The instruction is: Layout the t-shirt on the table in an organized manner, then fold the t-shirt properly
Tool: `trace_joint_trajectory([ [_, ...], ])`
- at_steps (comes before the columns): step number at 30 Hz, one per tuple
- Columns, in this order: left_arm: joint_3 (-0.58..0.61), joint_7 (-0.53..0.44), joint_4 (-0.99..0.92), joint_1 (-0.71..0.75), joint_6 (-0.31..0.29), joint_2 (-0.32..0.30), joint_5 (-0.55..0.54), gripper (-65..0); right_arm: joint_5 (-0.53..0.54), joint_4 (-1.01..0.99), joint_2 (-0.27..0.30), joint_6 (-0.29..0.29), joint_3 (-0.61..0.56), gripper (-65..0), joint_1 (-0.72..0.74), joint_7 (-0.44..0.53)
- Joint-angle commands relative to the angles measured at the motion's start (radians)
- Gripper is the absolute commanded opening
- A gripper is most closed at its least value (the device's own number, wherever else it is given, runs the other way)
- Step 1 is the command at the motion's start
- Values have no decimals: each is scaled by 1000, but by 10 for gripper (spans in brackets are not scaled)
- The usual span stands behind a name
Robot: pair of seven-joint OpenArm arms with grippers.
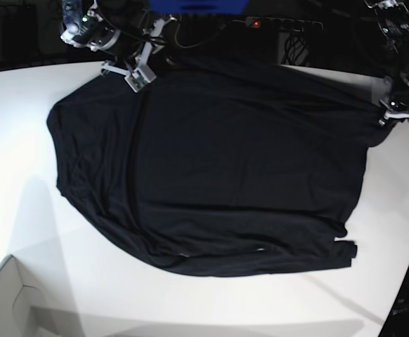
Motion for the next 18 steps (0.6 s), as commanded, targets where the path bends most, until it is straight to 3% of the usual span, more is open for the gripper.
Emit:
trace_joint_trajectory([
  [1, -6, -19, 12, -6, -8, -20, -11, -649, 18, 10, 2, -1, -1, -415, -3, 17],
  [7, -6, -19, 12, -6, -8, -20, -11, -649, 18, 5, 2, -1, -1, -425, -1, 17],
  [10, -6, -19, 12, -6, -8, -20, -11, -649, 18, 5, 2, -1, -1, -501, -1, 17],
  [13, -6, -19, 12, -6, -8, -20, -11, -649, 18, 6, 2, -1, -1, -643, 5, 17],
  [18, -6, -19, 16, -5, -8, -20, -11, -649, 19, 33, 25, -1, -4, -650, 1, 17],
])
